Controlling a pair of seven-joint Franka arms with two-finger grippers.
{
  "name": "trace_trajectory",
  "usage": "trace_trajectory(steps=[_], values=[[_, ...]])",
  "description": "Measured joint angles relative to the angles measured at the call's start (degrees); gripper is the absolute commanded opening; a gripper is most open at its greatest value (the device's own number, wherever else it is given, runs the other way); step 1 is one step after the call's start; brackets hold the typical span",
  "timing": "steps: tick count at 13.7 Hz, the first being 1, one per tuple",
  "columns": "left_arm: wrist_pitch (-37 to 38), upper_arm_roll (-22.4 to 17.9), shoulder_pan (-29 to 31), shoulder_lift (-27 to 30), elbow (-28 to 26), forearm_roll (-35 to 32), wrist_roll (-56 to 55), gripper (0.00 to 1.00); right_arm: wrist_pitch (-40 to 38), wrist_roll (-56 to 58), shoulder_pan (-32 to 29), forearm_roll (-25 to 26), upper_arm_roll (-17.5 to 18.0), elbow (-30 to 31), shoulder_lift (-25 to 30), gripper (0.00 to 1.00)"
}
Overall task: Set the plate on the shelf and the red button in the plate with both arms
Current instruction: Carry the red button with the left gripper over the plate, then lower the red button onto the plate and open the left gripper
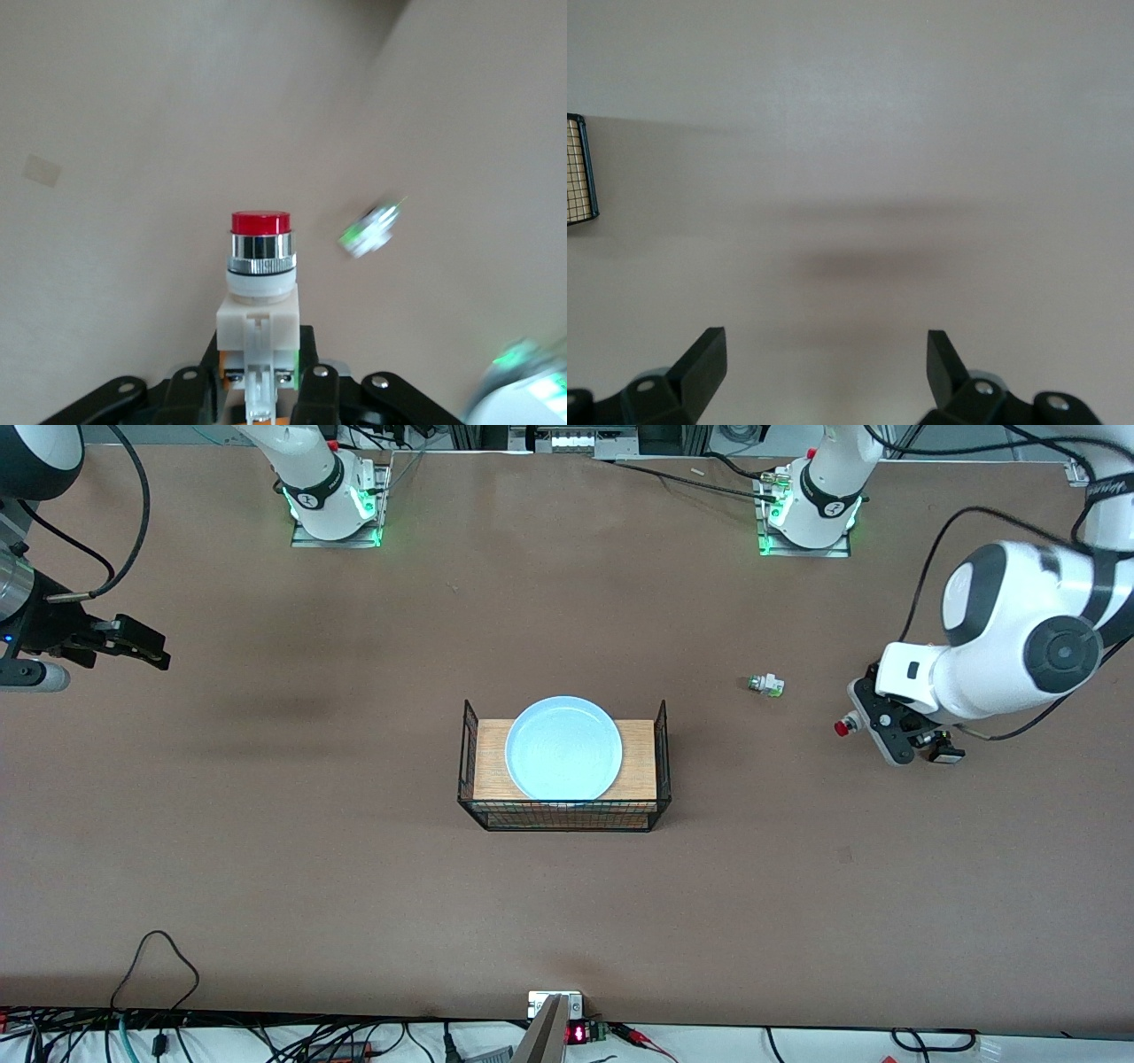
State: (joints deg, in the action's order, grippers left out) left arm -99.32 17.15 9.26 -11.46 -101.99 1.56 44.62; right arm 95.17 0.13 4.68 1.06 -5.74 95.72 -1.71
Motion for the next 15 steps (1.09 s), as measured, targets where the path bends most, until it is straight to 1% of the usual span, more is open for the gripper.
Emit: trace_trajectory(steps=[2, 4, 5, 6, 7, 9, 10, 12, 15], values=[[4.2, 4.1, -0.2, -0.1, 5.5, 3.7, -15.0, 0.05, 0.0, 0.0, 0.0, 0.0, 0.0, -0.4, 0.0, 1.00], [4.3, 9.5, -0.9, -0.9, 8.5, 5.7, -30.0, 0.05, -0.1, 0.0, 0.0, 0.0, 0.0, -0.6, 0.0, 1.00], [3.5, 11.6, -2.2, -1.8, 10.0, 6.0, -36.0, 0.05, -0.1, 0.0, 0.0, 0.0, 0.1, -0.6, 0.0, 1.00], [1.9, 12.7, -4.2, -3.2, 11.5, 6.1, -40.8, 0.05, -0.1, 0.0, 0.0, 0.0, 0.1, -0.6, 0.0, 1.00], [-0.9, 13.0, -7.2, -4.8, 12.8, 6.1, -45.2, 0.05, -0.1, 0.0, 0.0, 0.0, 0.1, -0.6, 0.0, 1.00], [-9.4, 13.1, -13.5, -8.5, 13.9, 6.1, -54.1, 0.05, -0.1, 0.0, 0.0, 0.0, 0.1, -0.7, 0.0, 1.00], [-17.2, 13.0, -17.4, -12.3, 13.9, 5.5, -58.3, 0.05, -0.1, 0.0, 0.0, 0.0, 0.1, -0.7, 0.0, 1.00], [-24.1, 12.9, -19.4, -16.9, 14.0, 2.7, -59.1, 0.05, -0.1, 0.0, 0.0, 0.0, 0.1, -0.7, 0.0, 1.00], [-31.6, 12.8, -20.8, -23.2, 14.3, -3.4, -59.1, 0.06, -0.1, 0.0, 0.0, 0.0, 0.1, -0.7, 0.0, 1.00]])
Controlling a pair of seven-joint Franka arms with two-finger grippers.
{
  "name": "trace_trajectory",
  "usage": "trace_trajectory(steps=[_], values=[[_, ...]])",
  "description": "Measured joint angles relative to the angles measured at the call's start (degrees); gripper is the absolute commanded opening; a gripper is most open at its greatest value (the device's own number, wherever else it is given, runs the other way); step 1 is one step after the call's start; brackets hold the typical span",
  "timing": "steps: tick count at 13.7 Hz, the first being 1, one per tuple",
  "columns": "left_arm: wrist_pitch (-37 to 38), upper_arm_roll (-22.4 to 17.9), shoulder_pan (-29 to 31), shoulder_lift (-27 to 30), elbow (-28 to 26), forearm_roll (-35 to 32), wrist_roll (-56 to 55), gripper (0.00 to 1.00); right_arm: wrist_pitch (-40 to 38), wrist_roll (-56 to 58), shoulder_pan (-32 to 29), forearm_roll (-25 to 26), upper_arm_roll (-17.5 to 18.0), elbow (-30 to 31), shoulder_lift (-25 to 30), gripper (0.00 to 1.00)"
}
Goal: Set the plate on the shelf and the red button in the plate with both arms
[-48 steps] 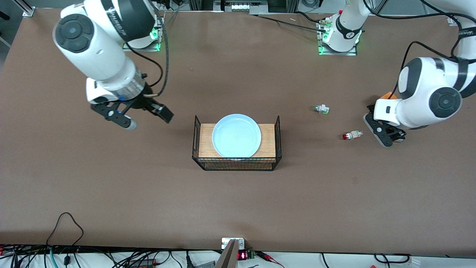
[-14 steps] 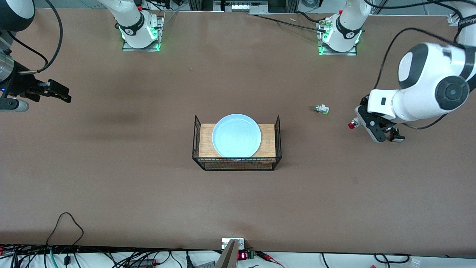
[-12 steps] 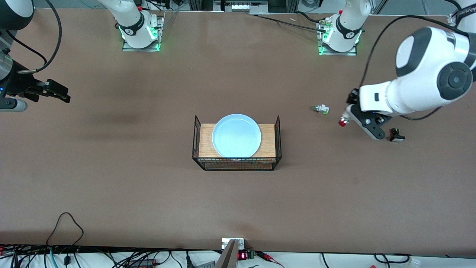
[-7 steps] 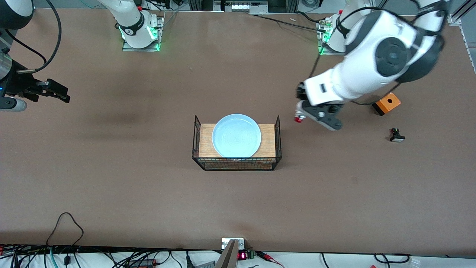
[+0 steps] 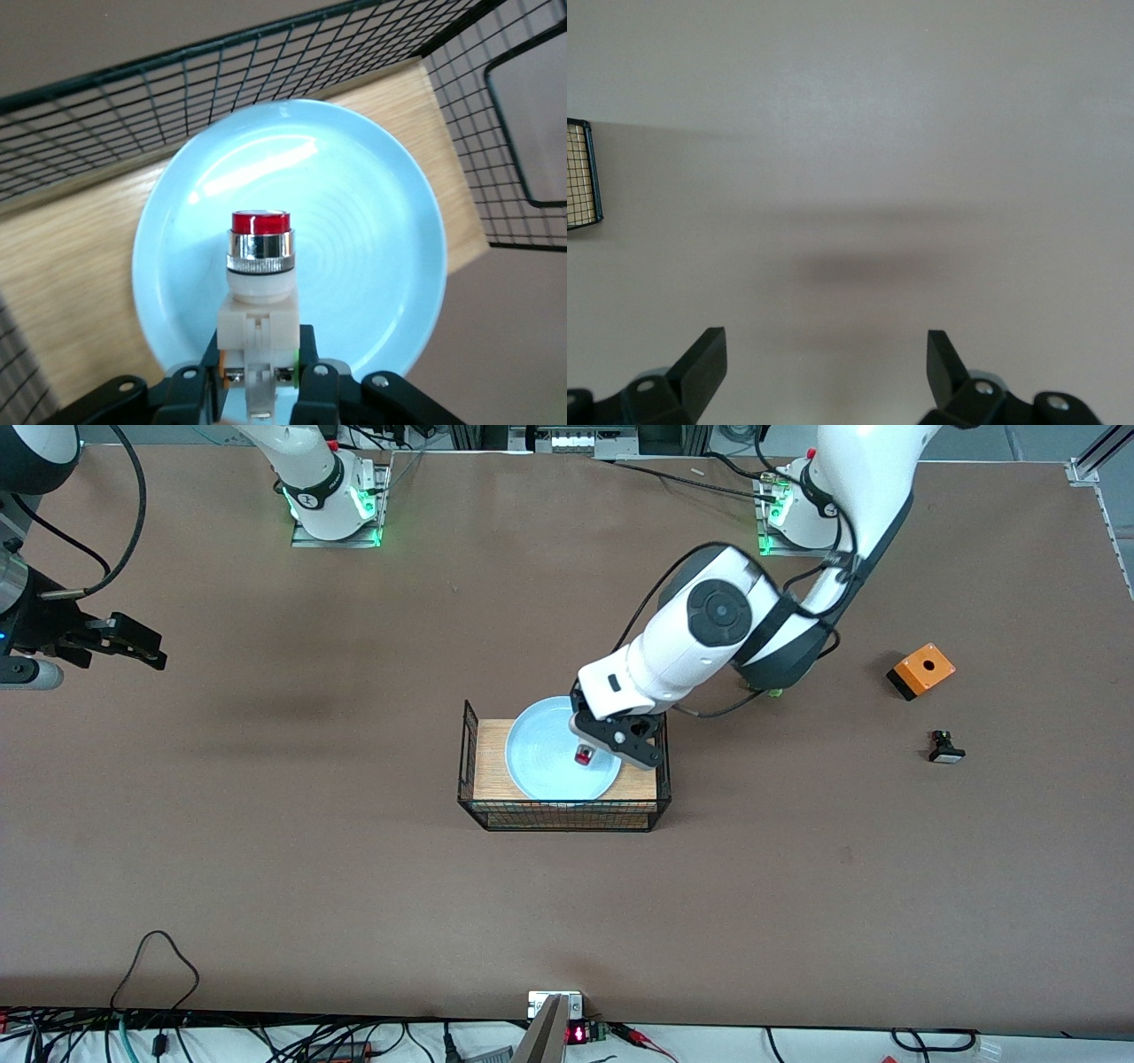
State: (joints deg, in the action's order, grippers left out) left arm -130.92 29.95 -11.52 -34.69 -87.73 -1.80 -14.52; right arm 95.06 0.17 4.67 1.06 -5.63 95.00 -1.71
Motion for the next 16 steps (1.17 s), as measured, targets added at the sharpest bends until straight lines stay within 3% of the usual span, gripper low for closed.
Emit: trace_trajectory(steps=[1, 2, 3, 7, 9, 16], values=[[-2.0, 0.0, -0.3, -1.6, 0.1, -1.1, 0.0, 0.09, 0.0, 0.0, 0.0, 0.0, 0.0, 0.0, 0.0, 1.00], [-3.3, 0.0, -0.9, -2.8, 0.3, -1.7, 0.0, 0.48, 0.0, 0.0, 0.0, 0.0, 0.0, 0.0, 0.0, 1.00], [-4.0, 0.0, -1.5, -3.4, 0.7, -1.9, 0.0, 0.99, 0.0, 0.0, 0.0, 0.0, 0.0, 0.0, 0.0, 1.00], [-3.2, -0.2, -1.6, -3.1, 2.3, -1.9, 0.0, 1.00, 0.0, 0.0, 0.0, 0.0, 0.0, 0.0, 0.0, 1.00], [2.0, -0.2, -0.6, -1.3, 3.5, -1.9, -0.1, 1.00, 0.0, 0.0, 0.0, 0.0, 0.0, 0.0, 0.0, 1.00], [40.5, -0.8, 7.2, 14.4, 8.5, -2.4, -4.3, 1.00, 0.0, 0.0, 0.0, 0.0, 0.1, -0.1, 0.0, 1.00]])
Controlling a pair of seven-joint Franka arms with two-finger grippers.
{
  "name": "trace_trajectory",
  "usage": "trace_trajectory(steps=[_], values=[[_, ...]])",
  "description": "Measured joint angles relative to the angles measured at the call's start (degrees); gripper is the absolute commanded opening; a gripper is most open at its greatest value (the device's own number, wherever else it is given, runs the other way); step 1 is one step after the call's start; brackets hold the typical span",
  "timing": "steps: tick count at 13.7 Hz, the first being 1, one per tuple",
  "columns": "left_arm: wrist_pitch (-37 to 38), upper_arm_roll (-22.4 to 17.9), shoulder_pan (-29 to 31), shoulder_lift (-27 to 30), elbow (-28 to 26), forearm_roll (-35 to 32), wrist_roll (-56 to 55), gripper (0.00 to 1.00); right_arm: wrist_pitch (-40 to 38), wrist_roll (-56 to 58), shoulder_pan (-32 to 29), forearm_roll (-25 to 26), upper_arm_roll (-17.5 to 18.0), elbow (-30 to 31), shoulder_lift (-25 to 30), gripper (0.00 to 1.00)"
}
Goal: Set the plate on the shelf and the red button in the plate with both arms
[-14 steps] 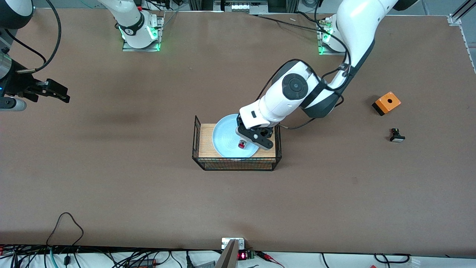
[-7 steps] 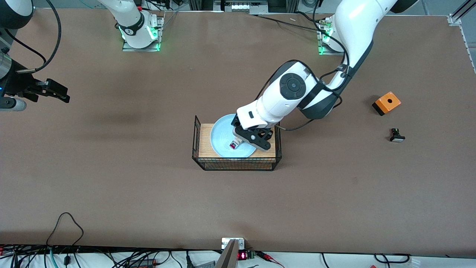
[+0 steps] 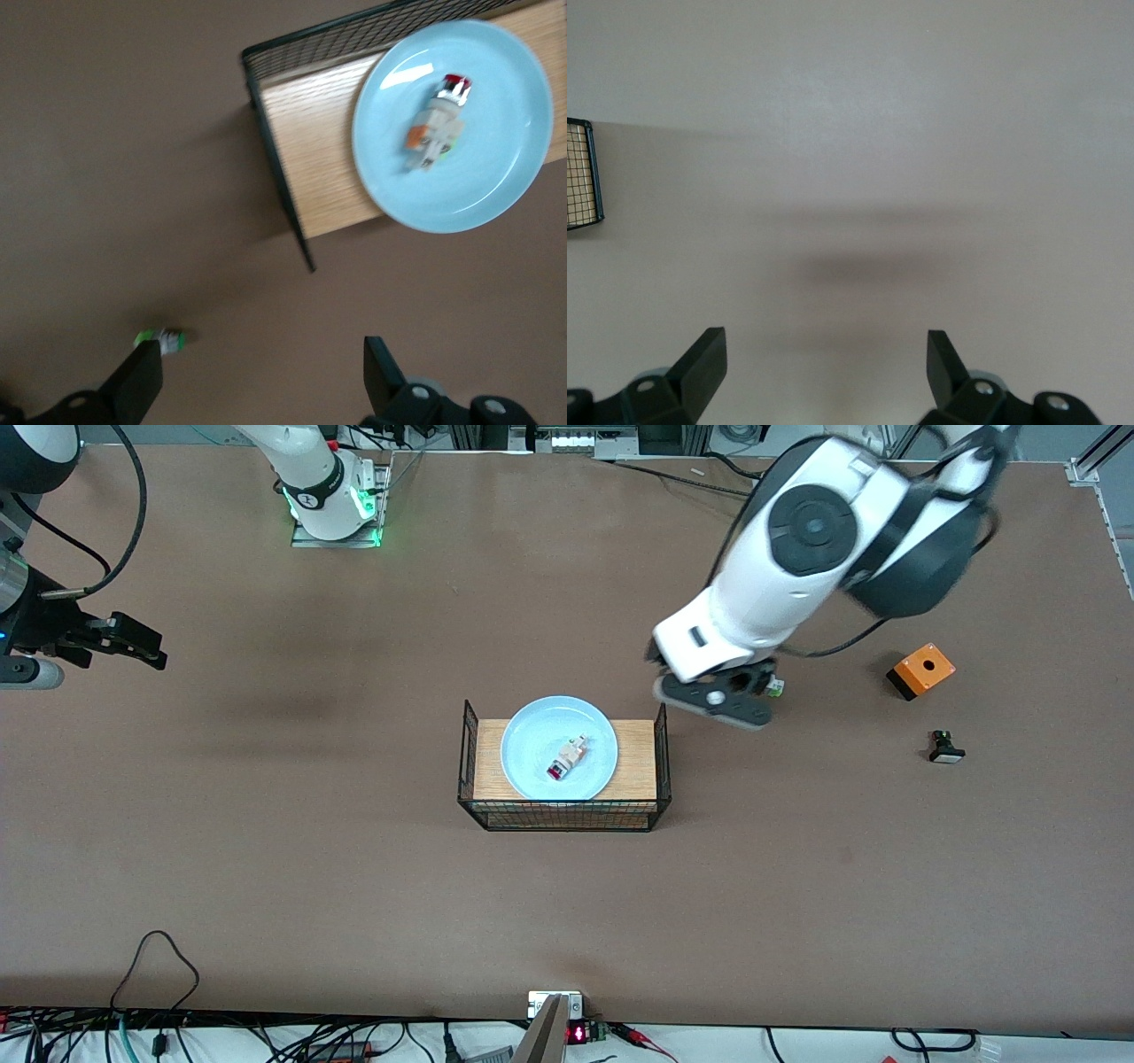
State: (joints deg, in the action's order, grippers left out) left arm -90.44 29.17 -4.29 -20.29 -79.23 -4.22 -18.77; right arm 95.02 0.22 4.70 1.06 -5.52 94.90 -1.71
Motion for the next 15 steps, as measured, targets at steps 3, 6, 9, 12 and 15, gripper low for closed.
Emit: trace_trajectory(steps=[3, 6, 9, 12, 15], values=[[10.1, -0.2, 5.7, 0.6, 2.0, -4.9, 0.1, 1.00, -0.2, 0.0, 0.0, 0.0, 0.1, -0.1, 0.0, 1.00], [12.5, -0.3, 9.4, 2.1, 2.8, -6.6, 0.0, 1.00, -1.2, 0.1, 0.0, 0.0, 0.1, -0.6, 0.1, 1.00], [7.8, -7.0, 10.5, 6.6, 1.3, -4.1, 1.6, 1.00, -3.6, 1.0, 0.0, 0.0, 0.1, -0.7, 0.5, 1.00], [-2.3, -20.2, 7.8, 14.7, -9.4, 2.8, 12.9, 1.00, -3.8, 1.0, 0.0, 0.0, 0.1, -0.7, 0.6, 1.00], [-5.2, -26.2, 4.6, 18.7, -15.9, 3.4, 18.0, 1.00, -3.8, 1.0, 0.0, 0.0, 0.1, -0.7, 0.6, 1.00]])
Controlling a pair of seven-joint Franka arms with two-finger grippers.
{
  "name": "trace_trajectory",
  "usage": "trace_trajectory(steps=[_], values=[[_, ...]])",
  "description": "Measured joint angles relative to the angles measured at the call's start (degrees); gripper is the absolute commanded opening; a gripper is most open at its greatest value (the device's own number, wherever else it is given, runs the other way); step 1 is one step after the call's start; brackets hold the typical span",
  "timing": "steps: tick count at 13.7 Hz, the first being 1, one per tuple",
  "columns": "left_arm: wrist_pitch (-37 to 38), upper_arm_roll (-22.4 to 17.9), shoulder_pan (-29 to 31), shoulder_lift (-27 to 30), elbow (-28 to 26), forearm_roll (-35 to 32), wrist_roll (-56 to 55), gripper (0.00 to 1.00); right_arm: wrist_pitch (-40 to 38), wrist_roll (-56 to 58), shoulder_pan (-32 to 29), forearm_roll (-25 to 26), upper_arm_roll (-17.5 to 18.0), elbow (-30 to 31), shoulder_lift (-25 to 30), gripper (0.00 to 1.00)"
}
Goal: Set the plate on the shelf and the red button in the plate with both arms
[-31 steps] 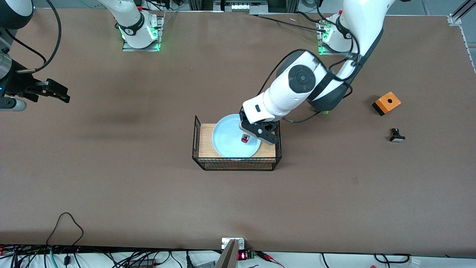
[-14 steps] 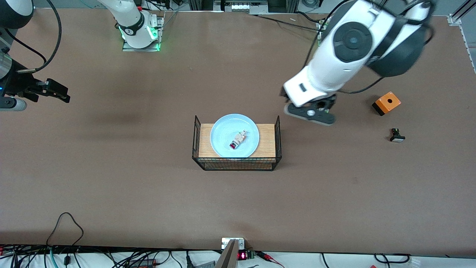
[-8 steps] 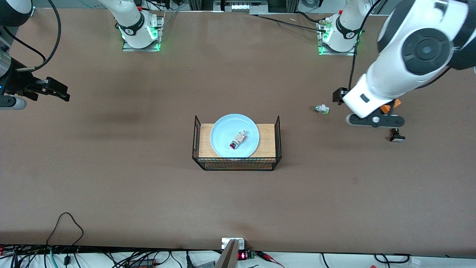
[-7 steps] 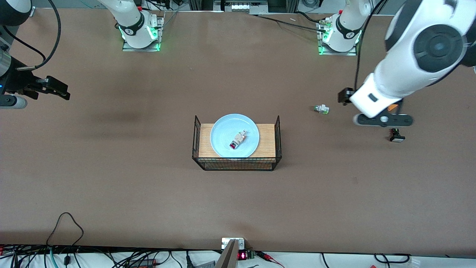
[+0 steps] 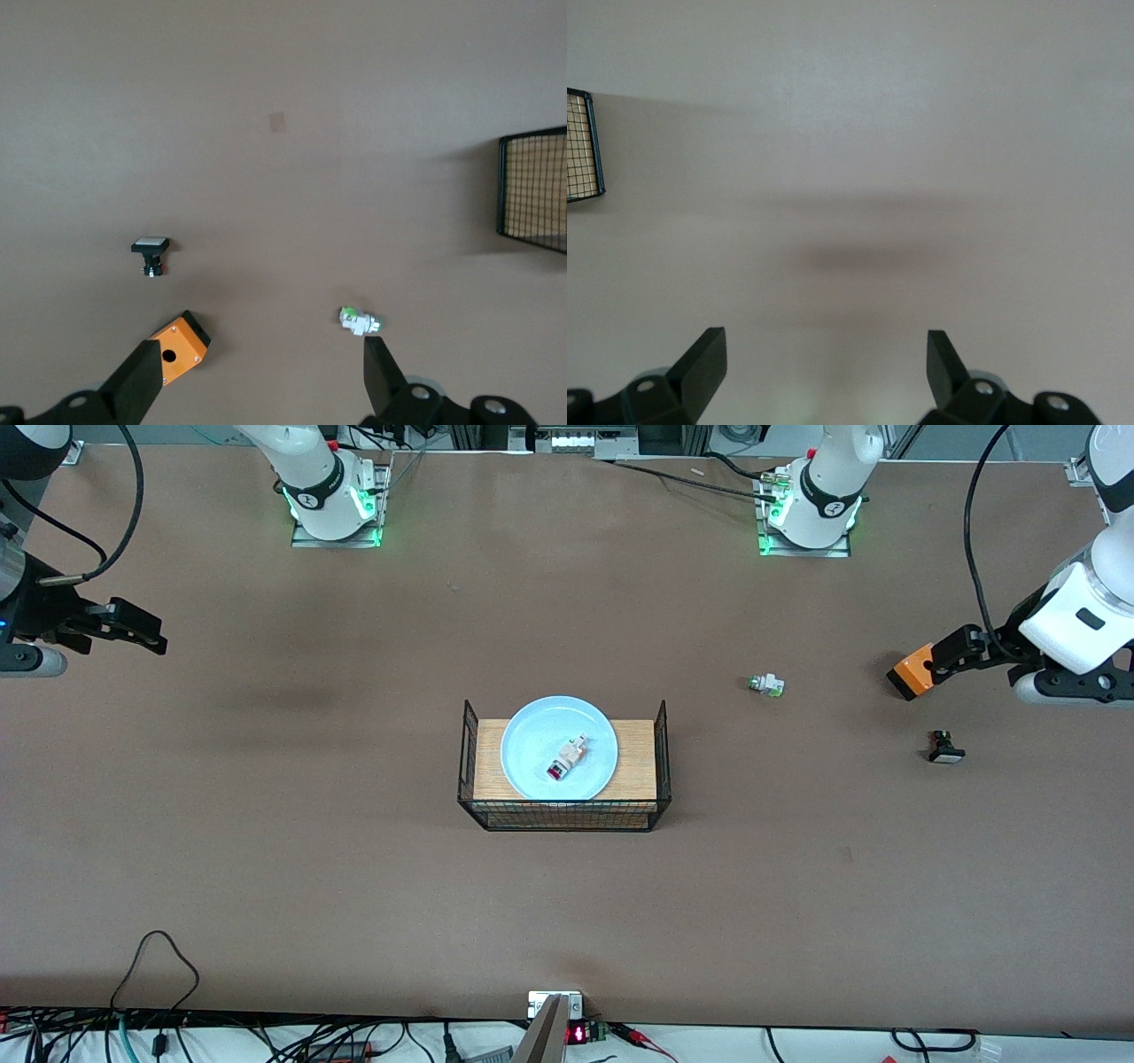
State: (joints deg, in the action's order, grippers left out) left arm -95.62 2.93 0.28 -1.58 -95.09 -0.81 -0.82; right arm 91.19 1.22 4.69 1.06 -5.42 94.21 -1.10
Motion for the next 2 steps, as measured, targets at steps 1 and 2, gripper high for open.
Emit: trace_trajectory(steps=[1, 2], values=[[0.1, -0.3, -0.7, 0.4, -0.7, 0.0, 0.0, 1.00, 0.0, 0.0, 0.0, 0.0, 0.0, 0.0, 0.0, 1.00], [0.2, -0.4, -1.1, 0.6, -1.0, 0.0, 0.0, 1.00, 0.0, 0.0, 0.0, 0.0, 0.0, 0.0, 0.0, 1.00]])
